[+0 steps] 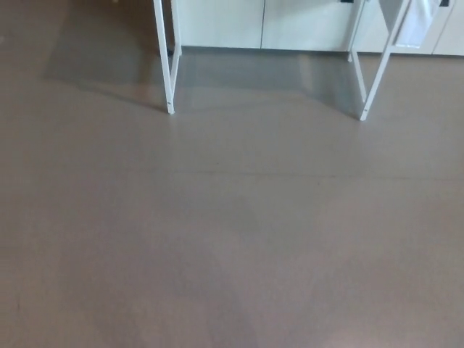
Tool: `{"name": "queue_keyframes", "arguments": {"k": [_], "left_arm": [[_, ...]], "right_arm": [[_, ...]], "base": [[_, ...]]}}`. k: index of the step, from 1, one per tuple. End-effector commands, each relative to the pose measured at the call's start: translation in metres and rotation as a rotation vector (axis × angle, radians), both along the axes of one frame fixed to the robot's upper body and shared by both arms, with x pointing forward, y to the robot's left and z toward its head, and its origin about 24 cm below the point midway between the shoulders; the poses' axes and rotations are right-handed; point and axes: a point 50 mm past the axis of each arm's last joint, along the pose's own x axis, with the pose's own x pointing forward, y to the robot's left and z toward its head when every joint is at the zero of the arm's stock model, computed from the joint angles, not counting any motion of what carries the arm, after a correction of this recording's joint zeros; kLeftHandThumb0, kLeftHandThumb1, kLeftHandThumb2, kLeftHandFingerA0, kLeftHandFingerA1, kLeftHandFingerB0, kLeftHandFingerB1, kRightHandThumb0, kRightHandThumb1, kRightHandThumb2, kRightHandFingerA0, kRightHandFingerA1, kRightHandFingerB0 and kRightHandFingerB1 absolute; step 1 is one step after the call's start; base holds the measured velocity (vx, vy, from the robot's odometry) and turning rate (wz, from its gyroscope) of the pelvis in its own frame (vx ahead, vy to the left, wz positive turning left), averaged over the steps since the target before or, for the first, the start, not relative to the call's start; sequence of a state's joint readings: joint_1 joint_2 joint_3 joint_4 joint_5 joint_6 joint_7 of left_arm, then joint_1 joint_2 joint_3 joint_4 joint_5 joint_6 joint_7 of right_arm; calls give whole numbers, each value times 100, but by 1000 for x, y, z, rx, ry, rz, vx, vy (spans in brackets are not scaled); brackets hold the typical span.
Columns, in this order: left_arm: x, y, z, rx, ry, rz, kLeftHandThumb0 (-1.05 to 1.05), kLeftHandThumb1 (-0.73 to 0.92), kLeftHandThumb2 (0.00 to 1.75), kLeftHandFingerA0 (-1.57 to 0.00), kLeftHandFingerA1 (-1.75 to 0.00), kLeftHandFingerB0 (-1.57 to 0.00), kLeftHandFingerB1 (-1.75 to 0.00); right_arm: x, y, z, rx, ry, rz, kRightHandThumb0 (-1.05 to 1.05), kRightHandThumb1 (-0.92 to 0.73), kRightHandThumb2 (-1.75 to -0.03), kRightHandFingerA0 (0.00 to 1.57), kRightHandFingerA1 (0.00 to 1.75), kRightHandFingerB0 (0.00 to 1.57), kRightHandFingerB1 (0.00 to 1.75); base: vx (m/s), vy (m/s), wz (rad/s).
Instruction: The robot walk towards a table in front and uses its left hand to pick up the pot from the base and places it on the table
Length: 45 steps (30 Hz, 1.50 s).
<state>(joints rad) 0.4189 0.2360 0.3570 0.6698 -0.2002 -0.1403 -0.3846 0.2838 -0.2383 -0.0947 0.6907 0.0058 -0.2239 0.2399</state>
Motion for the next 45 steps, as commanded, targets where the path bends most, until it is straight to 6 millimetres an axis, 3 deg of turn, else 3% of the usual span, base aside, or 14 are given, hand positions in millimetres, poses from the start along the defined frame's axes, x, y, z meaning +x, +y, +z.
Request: {"name": "queue_keyframes", "arguments": {"k": [1, 3, 4, 5, 25, 45], "left_arm": [[7, 2, 2, 2, -16, -15, -22, 44, 53, -46, -37, -31, -31], [8, 3, 2, -2, -18, -5, -22, 44, 53, -46, -37, -31, -31], [8, 4, 1, -1, -18, -5, -23, 43, 53, -47, -37, -31, -31], [7, 4, 1, -2, -18, -4, -21, 44, 53, -46, -37, -31, -31], [1, 3, 0, 13, -6, -13, -23, 44, 53, -48, -38, -32, -32], [-14, 2, -3, -9, 30, -5, -22, 44, 53, -46, -37, -31, -31]], "right_arm": [[6, -6, 4, -29, -16, 16, -36, -46, -67, 55, 50, 36, 43], [7, -6, 3, -29, -13, 15, -36, -46, -67, 55, 50, 36, 43], [7, -6, 3, -26, -13, 13, -28, -54, -56, 60, 44, 39, 37], [7, -5, 3, -29, -13, 20, -36, -46, -67, 54, 51, 36, 44], [3, -4, 1, -59, 11, 59, -41, -47, -70, 59, 53, 37, 45], [-7, -2, -4, -72, 53, 77, -39, -49, -70, 57, 52, 41, 46]], "base": [[325, -427, -30], [310, -349, 45], [250, -113, -6], [303, -58, 3], [316, 133, -10], [397, -79, 2]]}}
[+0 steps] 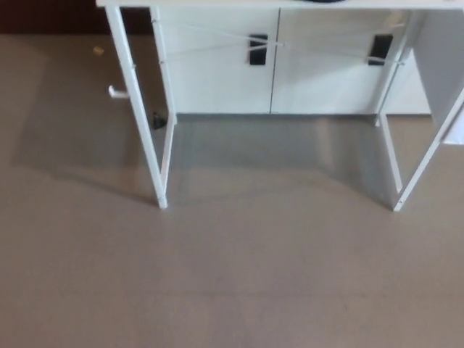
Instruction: The robot walk towards a table in front and uses its left hand to pick up the pot from the base and places it on the table
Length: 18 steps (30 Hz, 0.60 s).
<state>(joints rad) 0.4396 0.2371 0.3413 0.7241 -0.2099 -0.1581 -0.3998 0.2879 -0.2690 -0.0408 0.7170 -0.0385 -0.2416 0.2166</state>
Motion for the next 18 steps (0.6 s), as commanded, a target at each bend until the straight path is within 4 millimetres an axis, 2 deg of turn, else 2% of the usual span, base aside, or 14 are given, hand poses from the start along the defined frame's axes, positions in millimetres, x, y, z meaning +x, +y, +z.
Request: {"name": "queue_keyframes", "arguments": {"k": [1, 4, 5, 7, 8, 13, 18], "left_arm": [[-1, 3, 3, 24, -10, -12, -24, 44, 53, -47, -38, -32, -31], [-3, 4, 1, 37, 7, -25, -24, 44, 53, -46, -37, -31, -31], [-3, 4, 1, 33, 9, -21, -24, 44, 53, -47, -37, -31, -31], [-3, 4, 0, 32, 9, -20, -24, 44, 53, -47, -37, -31, -31], [-4, 4, -1, 39, 16, -10, -25, 42, 53, -48, -37, -34, -32], [-5, 4, -2, 50, 29, 6, -25, 42, 53, -48, -37, -34, -32], [-6, 3, -1, 46, 16, -5, -23, 43, 53, -48, -38, -33, -31]], "right_arm": [[-5, -2, -1, -24, 20, 15, -39, -49, -70, 57, 52, 40, 45], [-7, -2, -4, -25, 26, 6, -39, -49, -71, 58, 53, 40, 46], [-8, -1, -4, -23, 29, 2, -31, -57, -57, 63, 45, 45, 38], [-8, -1, -4, -22, 30, 1, -31, -57, -57, 63, 45, 45, 38], [-8, -1, -4, -23, 28, 5, -39, -50, -71, 59, 53, 41, 46], [-9, -1, -4, -25, 27, 12, -39, -50, -71, 59, 53, 41, 46], [-8, -1, -4, -29, 33, 20, -38, -51, -71, 58, 53, 42, 46]], "base": [[461, 117, 70], [455, 123, -25], [368, 156, 6], [287, 161, 5], [263, 123, 9], [226, 41, 9], [298, -174, 6]]}}
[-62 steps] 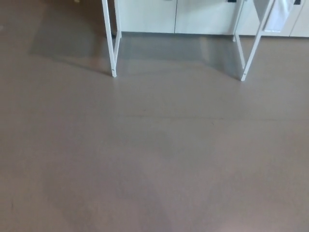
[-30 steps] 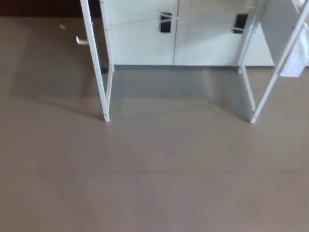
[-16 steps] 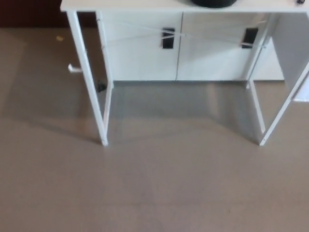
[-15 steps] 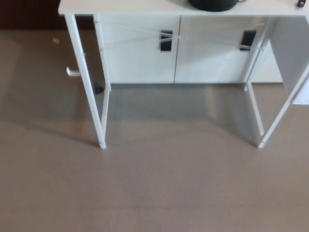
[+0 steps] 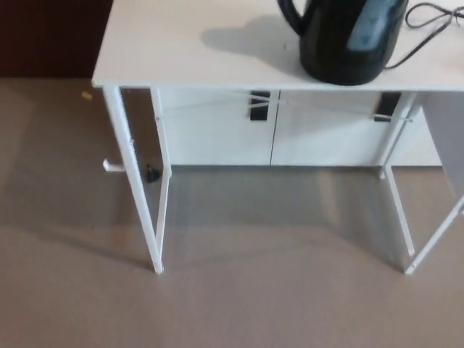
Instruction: The robot walk towards a table in front and uses its left hand to pick up the pot from the base and places it on the table
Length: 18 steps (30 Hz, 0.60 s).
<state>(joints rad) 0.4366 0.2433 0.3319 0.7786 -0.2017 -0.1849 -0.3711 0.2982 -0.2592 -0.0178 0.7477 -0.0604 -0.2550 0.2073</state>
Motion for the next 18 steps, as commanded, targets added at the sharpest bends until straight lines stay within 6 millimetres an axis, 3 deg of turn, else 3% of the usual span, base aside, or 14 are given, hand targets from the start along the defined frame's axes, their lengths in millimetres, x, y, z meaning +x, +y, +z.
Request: {"name": "queue_keyframes", "arguments": {"k": [1, 11, 12, 13, 18], "left_arm": [[2, 1, 3, 22, -16, -22, -23, 43, 53, -48, -38, -33, -31], [4, 1, 5, 23, -29, -33, -24, 43, 53, -47, -37, -32, -31], [4, 1, 5, 23, -29, -33, -24, 43, 53, -47, -37, -32, -31], [5, 1, 5, 26, -32, -35, -25, 43, 53, -48, -38, -33, -31], [4, 3, 5, 30, -31, -40, -23, 44, 53, -48, -37, -32, -31]], "right_arm": [[2, -7, 3, -28, -6, 1, -38, -51, -71, 58, 53, 42, 46], [7, -7, 4, -47, -12, 37, -39, -51, -71, 59, 53, 43, 47], [7, -7, 4, -47, -13, 37, -39, -51, -71, 59, 53, 43, 47], [8, -7, 4, -49, -12, 40, -31, -59, -57, 62, 45, 48, 38], [9, -6, 4, -51, -14, 52, -32, -59, -57, 65, 45, 49, 39]], "base": [[259, -300, 6], [207, -77, -8], [244, 168, -2], [226, 315, 147], [203, 179, -12]]}}
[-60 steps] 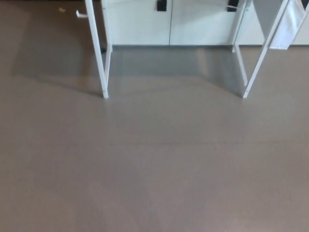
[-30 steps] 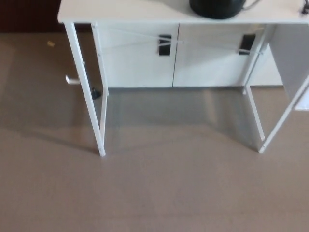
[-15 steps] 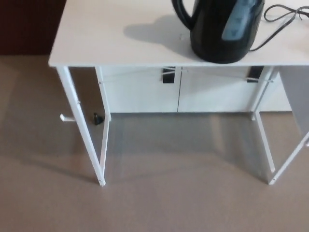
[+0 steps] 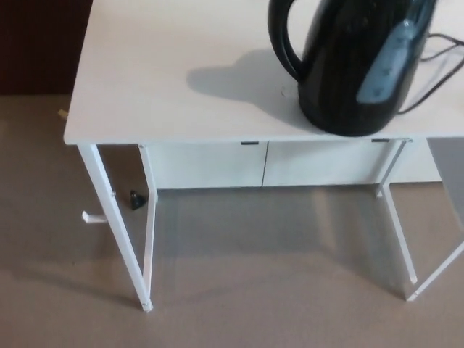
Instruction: The robot walk towards a table in front and uses its left hand to pick up the pot from the base and places it on the table
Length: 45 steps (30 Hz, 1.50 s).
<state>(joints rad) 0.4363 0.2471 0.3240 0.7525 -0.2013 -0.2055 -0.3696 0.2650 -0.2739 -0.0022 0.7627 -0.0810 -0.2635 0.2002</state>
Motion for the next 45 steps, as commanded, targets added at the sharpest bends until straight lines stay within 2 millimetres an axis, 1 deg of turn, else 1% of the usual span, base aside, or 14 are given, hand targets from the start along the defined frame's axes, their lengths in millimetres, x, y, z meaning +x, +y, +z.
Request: {"name": "queue_keyframes", "arguments": {"k": [1, 7, 18, 20, 21, 26, 27, 34, 45], "left_arm": [[-3, 2, 1, 13, 4, -12, -23, 44, 53, -48, -37, -32, -31], [-4, 3, -1, 2, -2, 12, -24, 42, 53, -51, -38, -33, -32], [-1, 3, 0, 24, 1, -13, -25, 43, 53, -49, -38, -34, -32], [-1, 3, 0, 25, 1, -14, -25, 43, 53, -49, -38, -34, -32], [-2, 3, 0, 26, -3, -7, -23, 43, 53, -52, -38, -33, -32], [-2, 3, 0, 27, -5, -4, -23, 43, 53, -52, -38, -33, -32], [-2, 3, 0, 26, 0, -5, -24, 43, 53, -49, -38, -33, -32], [-1, 4, 0, 22, -3, -9, -23, 43, 53, -50, -38, -33, -32], [-1, 3, 0, 27, 0, -8, -23, 43, 53, -51, -38, -34, -32]], "right_arm": [[-1, -5, 2, -26, 0, 15, -32, -59, -57, 65, 45, 49, 39], [0, -4, 2, -33, 2, 26, -33, -59, -57, 65, 45, 50, 39], [1, -3, 2, -23, -2, 36, -31, -61, -58, 62, 45, 49, 40], [1, -3, 2, -23, -2, 36, -31, -61, -58, 62, 45, 49, 40], [2, -2, 3, -26, 2, 46, -32, -61, -58, 62, 45, 51, 40], [2, -2, 3, -27, 3, 51, -32, -61, -58, 62, 45, 51, 40], [1, -2, 2, -30, 8, 52, -29, -61, -58, 62, 44, 52, 40], [2, -1, 1, -28, 17, 55, -31, -61, -58, 64, 44, 54, 40], [2, -1, 0, -27, 22, 58, -30, -61, -58, 64, 45, 55, 41]], "base": [[155, 50, 7], [112, -15, 7], [122, -141, -2], [50, 6, -3], [103, 52, -9], [181, 153, 8], [146, 154, -26], [189, 124, 7], [206, -61, 17]]}}
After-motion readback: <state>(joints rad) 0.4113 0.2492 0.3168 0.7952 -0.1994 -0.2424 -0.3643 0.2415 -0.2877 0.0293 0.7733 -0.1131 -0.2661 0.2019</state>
